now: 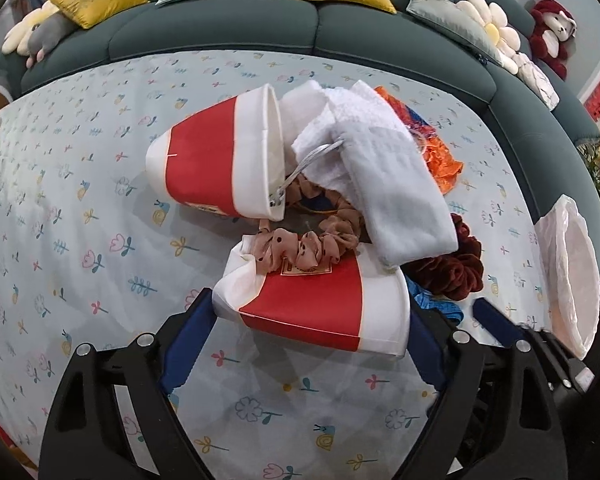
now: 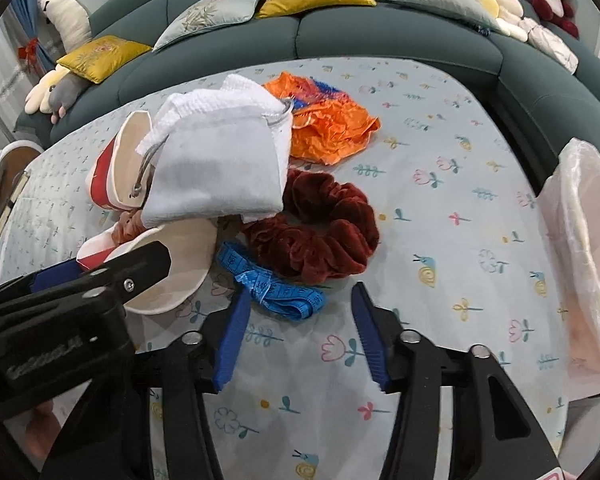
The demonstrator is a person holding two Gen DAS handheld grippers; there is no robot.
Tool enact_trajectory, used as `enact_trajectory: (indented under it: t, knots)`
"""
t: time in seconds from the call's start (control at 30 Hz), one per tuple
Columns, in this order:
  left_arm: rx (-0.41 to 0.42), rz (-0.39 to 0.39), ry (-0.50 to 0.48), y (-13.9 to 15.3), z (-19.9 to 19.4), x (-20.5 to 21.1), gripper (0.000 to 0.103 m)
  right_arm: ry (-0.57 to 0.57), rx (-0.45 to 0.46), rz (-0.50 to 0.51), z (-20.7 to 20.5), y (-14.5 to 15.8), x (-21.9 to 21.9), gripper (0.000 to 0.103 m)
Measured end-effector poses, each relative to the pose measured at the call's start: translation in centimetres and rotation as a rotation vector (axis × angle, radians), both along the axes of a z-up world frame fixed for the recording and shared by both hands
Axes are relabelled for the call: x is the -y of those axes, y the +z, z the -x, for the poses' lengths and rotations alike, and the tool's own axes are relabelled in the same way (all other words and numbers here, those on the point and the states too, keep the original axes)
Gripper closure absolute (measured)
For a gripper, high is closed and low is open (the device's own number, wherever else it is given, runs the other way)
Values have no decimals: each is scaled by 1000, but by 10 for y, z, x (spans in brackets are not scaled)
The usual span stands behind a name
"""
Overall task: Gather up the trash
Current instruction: 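Grasp the red-and-white cup with the left gripper while the right grasps the blue strap, then carry cup and blue strap over the bin and release both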
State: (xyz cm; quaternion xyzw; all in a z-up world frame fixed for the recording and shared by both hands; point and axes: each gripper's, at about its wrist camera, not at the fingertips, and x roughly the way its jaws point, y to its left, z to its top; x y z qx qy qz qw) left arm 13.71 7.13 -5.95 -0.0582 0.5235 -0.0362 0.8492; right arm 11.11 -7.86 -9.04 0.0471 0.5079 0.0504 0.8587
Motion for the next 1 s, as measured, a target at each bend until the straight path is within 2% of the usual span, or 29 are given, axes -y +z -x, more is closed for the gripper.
enact_trajectory:
  t: [0.07, 0.13, 0.23, 0.37, 0.47, 0.57, 0.7, 1.0]
  knots:
    - [3, 0, 0, 1, 0, 0, 20, 7, -15, -12, -1, -4, -1, 71]
    - [1, -4, 1, 0, 1, 0, 20, 13, -24, -12, 0, -7, -1, 79]
    - [-5, -6, 3, 0, 2, 1, 20, 12, -26, -32, 2, -8, 2, 85]
    - [3, -10, 3, 5, 7, 3, 21, 4, -14, -46, 10, 0, 8, 87]
    - [5, 13, -2, 11, 12, 4, 25, -2, 0, -55, 20, 10, 15, 87]
    - [2, 41, -8, 17, 20, 8, 26, -17, 22, -58, 29, 22, 24, 87]
    - [10, 32, -29, 24, 31, 19, 26, -50, 53, -61, 42, 41, 42, 87]
    - [43, 51, -108, 55, 50, 71, 26, -130, 134, -50, 68, 87, 97, 87]
